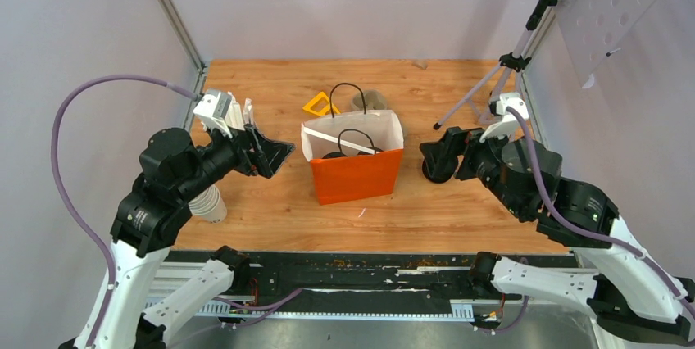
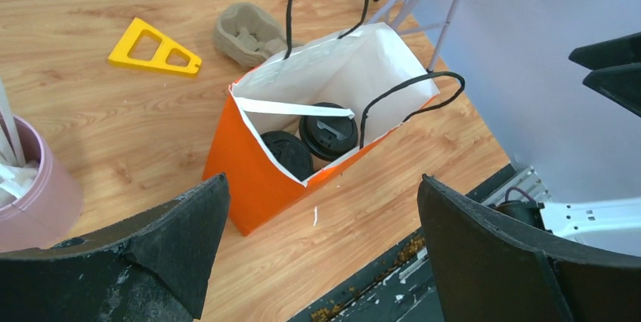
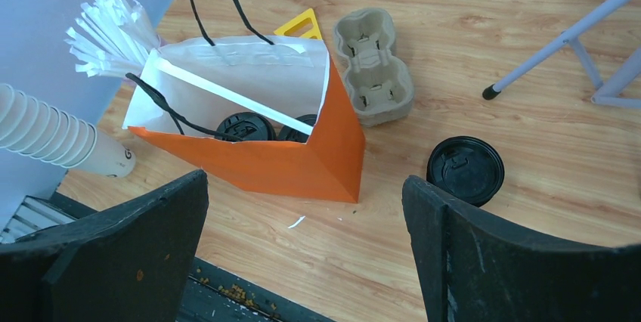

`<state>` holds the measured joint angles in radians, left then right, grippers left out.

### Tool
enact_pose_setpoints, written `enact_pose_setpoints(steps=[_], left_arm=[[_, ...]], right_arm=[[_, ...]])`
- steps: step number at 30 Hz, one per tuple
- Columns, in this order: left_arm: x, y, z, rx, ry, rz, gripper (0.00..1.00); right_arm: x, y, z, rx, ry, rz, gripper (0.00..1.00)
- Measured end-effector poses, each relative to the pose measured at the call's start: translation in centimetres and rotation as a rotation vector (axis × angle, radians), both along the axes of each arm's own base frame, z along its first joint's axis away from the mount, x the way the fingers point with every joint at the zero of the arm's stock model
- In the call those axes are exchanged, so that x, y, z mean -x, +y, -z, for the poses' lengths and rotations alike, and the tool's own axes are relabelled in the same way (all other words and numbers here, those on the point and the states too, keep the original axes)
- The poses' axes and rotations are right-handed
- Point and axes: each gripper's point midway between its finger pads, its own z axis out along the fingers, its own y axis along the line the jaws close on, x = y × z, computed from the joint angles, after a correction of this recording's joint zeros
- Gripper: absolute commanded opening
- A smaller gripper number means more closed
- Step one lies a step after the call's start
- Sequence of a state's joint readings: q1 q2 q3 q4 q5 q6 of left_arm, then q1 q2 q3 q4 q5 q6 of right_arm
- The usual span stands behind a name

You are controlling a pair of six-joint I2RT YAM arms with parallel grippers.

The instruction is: Pack the takeout coffee

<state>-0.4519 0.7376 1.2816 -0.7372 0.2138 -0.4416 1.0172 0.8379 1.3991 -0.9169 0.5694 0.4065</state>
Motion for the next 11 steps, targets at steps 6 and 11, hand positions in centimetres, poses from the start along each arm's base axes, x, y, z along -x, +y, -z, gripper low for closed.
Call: enact_pose_setpoints(steps=[6, 11], left_arm=[[0.1, 0.4, 0.1, 0.004, -0.004, -0.019, 1.0], [0.0, 0.5, 0.1, 0.0, -0.006, -0.028, 1.0]], right_arm=[[0.7, -1.8, -0.2, -0.054, -0.018, 0.031, 1.0], [0.7, -2.4, -0.3, -0.064, -0.024, 0.055, 1.0]])
